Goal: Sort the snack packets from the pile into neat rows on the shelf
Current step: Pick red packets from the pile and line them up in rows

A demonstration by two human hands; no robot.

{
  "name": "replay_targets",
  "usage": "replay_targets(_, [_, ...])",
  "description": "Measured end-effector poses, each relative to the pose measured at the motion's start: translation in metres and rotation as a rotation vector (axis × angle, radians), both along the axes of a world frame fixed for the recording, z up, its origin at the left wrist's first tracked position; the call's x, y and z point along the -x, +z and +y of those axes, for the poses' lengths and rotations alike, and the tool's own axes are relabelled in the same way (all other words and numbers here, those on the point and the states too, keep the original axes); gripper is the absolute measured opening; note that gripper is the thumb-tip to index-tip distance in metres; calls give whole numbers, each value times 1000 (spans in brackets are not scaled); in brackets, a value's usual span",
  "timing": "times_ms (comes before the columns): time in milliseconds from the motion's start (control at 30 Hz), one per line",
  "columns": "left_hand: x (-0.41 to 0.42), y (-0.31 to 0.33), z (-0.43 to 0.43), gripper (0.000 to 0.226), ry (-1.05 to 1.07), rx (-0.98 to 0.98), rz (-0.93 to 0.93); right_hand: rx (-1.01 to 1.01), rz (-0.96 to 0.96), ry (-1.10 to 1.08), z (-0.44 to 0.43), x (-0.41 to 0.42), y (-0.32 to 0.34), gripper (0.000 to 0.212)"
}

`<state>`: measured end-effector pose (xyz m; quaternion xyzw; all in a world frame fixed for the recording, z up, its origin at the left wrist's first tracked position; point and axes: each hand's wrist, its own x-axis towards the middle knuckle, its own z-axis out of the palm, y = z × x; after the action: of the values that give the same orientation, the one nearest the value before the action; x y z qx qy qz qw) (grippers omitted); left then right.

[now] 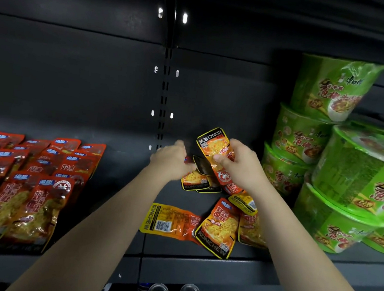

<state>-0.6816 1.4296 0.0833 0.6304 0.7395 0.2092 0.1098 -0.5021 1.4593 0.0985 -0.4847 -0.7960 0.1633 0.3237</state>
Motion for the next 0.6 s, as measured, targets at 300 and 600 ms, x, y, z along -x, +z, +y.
replay_targets(300, [-5, -17, 10, 77, -13, 142, 32, 12, -49, 2, 6, -4, -5, 19])
replay_targets(600, [1, -6, 3, 68, 23, -5, -377, 31, -44, -4, 5, 2, -4, 20])
